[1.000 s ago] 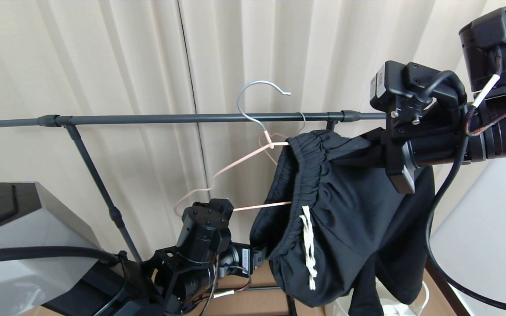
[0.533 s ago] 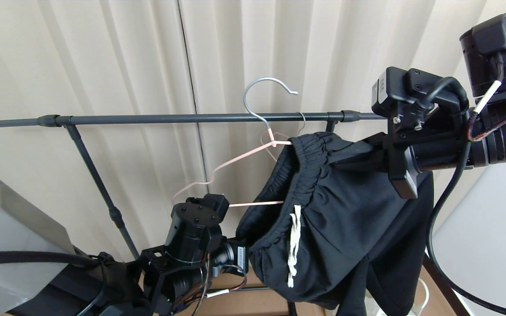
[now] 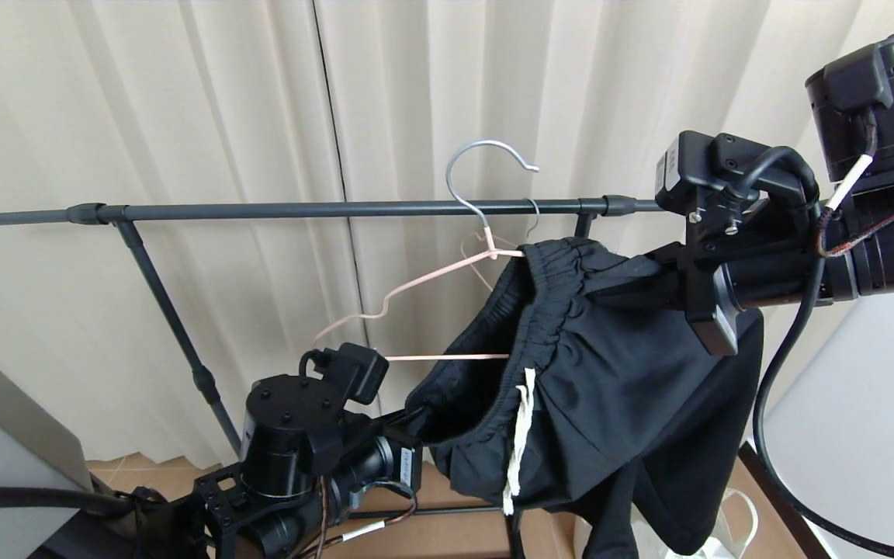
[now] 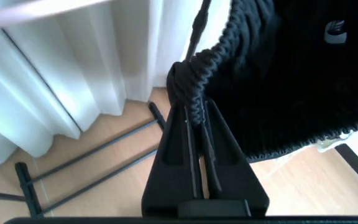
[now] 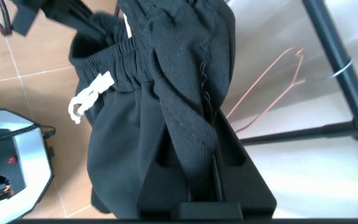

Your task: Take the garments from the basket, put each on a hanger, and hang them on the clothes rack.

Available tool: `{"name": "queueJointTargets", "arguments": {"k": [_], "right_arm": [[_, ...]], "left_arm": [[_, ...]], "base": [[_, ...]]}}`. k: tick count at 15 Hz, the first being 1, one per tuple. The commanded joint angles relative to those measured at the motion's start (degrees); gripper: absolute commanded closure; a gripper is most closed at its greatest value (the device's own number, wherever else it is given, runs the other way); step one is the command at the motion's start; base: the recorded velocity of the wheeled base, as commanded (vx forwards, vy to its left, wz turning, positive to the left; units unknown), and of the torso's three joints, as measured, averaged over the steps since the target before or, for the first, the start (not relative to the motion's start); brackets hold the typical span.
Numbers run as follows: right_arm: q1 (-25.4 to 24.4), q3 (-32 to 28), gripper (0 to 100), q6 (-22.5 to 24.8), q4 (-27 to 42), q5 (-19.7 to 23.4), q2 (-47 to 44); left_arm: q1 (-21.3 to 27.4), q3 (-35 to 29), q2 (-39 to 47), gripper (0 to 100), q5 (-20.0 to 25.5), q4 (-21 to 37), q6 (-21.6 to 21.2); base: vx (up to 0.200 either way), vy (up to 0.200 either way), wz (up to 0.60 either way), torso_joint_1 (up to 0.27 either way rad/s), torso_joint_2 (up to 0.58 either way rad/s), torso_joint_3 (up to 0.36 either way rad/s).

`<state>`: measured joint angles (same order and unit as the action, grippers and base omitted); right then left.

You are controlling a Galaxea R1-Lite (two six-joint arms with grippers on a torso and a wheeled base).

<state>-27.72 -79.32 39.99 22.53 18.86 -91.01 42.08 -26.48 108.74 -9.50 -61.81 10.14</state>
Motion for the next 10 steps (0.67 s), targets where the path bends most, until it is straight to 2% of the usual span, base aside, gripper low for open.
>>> {"name": "queueJointTargets", "arguments": {"k": [1,4,5,6,7,10], "right_arm": [[1.09,1.10,100,0.01,-0.03,0.21,0.49],[2.50,6.64,100,-0.08,-2.23,0.39,2.86],[3.38,9.63,100,-0.08,-5.39,0.48,4.09],[3.38,9.63,100,-0.08,-5.39,0.48,4.09],[4.61,13.32,100,-0.08,-7.50,0.48,5.67],[5.57,16.31,100,-0.08,-7.67,1.00,7.61]], "left_arm": [[-0.77,1.52,-0.81,100,-0.08,-0.60,-0.04],[-3.85,2.31,-3.53,100,0.00,-0.68,0.05],[-5.52,2.31,-3.89,100,0.00,-0.42,-0.04],[-5.52,2.31,-3.89,100,0.00,-0.42,-0.04],[-8.07,2.92,-3.80,100,0.09,-0.33,-0.04],[-10.97,2.66,-3.53,100,0.18,-0.33,-0.04]], "base": [[0.000,0.000,0.00,0.000,0.00,0.000],[0.000,0.000,0.00,0.000,0.00,0.000],[0.000,0.000,0.00,0.000,0.00,0.000],[0.000,0.000,0.00,0.000,0.00,0.000],[0.000,0.000,0.00,0.000,0.00,0.000],[0.000,0.000,0.00,0.000,0.00,0.000]]}}
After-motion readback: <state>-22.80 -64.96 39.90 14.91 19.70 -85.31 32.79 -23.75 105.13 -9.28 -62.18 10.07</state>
